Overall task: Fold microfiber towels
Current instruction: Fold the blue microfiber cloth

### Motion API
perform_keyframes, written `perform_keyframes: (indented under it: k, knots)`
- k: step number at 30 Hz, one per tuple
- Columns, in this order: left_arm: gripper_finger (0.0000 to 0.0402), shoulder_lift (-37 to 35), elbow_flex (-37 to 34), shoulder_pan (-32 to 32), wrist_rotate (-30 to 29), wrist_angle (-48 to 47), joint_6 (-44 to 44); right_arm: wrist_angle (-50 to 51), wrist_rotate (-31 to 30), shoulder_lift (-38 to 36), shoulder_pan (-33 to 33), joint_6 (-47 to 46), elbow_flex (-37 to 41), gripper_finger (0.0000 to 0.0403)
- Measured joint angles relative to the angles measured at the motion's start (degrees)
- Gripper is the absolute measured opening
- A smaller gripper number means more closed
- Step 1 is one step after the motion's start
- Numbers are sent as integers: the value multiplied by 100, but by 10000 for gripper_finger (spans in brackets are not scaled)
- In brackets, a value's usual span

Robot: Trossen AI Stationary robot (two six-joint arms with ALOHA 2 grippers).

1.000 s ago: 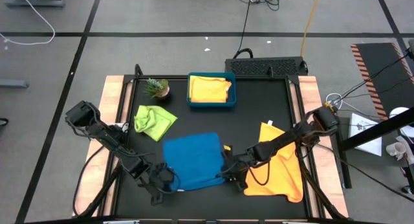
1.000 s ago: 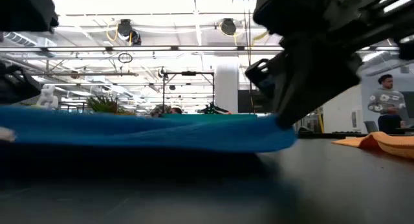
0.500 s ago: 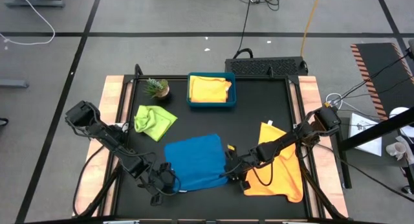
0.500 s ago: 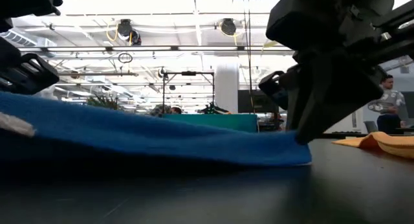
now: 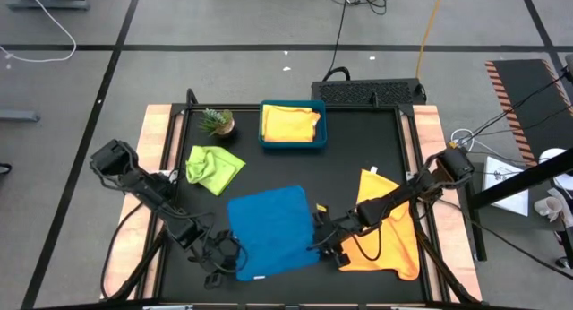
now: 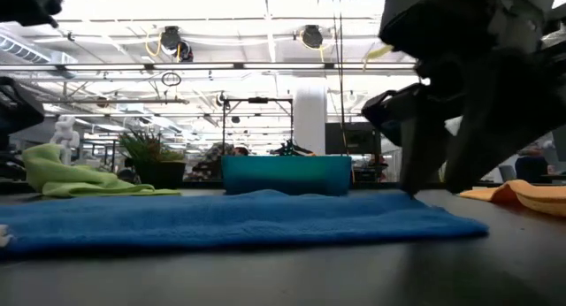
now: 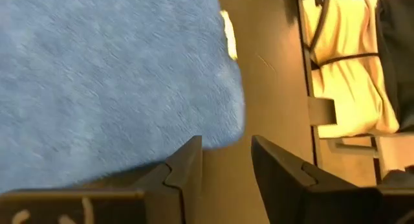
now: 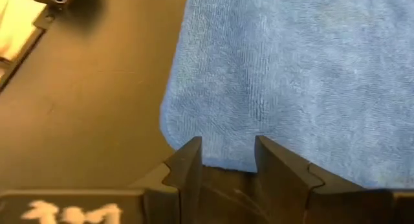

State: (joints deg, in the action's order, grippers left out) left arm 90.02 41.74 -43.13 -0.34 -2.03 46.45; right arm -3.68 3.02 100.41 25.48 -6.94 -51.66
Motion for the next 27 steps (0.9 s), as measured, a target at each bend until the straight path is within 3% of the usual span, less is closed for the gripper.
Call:
perform_keyframes:
  k: [7, 12, 17, 27]
  knots:
    - [110, 65, 18, -181, -445, 27, -64, 433, -446, -467, 129, -73, -2, 133]
    - [84, 656, 402, -243, -383, -3, -425, 412, -441, -608, 277, -55, -2, 134]
    - [63, 1169, 1033, -243, -219, -424, -721, 88, -429, -379, 478, -18, -6, 145]
    - [52, 1276, 1772, -241, -283, -1562, -862, -293, -422, 99, 679, 53, -3, 164]
